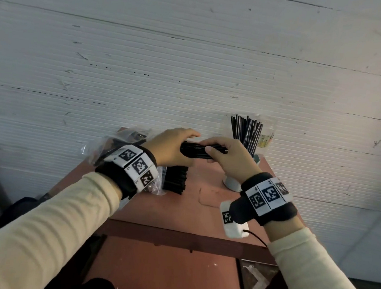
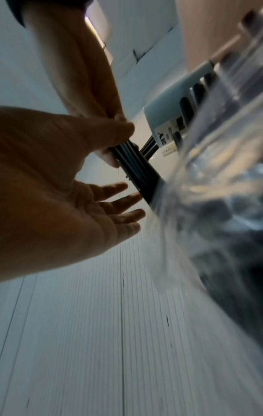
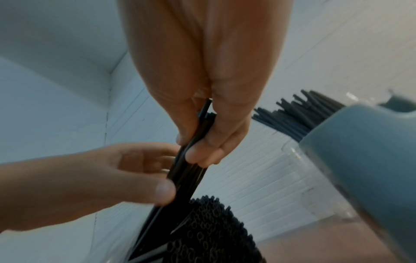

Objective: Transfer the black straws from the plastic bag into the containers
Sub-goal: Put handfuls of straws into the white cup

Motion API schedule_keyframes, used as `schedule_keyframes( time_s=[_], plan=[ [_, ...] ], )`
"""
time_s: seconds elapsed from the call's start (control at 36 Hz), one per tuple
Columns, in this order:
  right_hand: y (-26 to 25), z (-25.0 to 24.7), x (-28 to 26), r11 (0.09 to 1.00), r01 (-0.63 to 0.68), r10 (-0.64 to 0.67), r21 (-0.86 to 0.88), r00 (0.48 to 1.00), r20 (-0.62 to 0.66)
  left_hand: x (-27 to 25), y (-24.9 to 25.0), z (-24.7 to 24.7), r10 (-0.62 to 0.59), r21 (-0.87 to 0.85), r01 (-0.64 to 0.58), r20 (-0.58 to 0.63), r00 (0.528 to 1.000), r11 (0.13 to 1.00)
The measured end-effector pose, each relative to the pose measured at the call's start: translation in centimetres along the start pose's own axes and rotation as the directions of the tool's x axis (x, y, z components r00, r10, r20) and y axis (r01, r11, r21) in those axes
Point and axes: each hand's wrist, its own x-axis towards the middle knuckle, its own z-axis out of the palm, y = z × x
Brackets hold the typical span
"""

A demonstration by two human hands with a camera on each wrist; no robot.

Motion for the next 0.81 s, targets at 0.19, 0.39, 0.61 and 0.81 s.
schedule_keyframes(
  time_s=[0.19, 0.39, 0.61, 0.81],
  plan=[
    [-2.1, -4.1, -2.5, 0.983, 0.074, -0.071, -0.169, 0.997, 0.026, 2.5, 2.5, 1.3, 0.011, 0.101, -0.019, 0.081, 0.997, 0.995],
    [-5.8, -8.2, -3.6, 0.935, 0.182, -0.218, -0.304, 0.972, -0.088, 2.9, 5.9, 1.6, 0.029, -0.171, -0.048, -0.113, 0.993, 0.984],
    [-7.7, -7.0, -2.1, 0.902, 0.364, -0.406, -0.232, 0.898, -0.170, 2.9, 8.7, 4.6, -0.067, -0.664, -0.023, -0.110, 0.992, 0.747],
    [-4.4, -4.5, -1.6, 0.882, 0.275, -0.310, -0.383, 0.950, -0.032, 2.1, 6.9, 8.4, -0.202, -0.732, 0.230, 0.128, 0.971, 0.642]
  ],
)
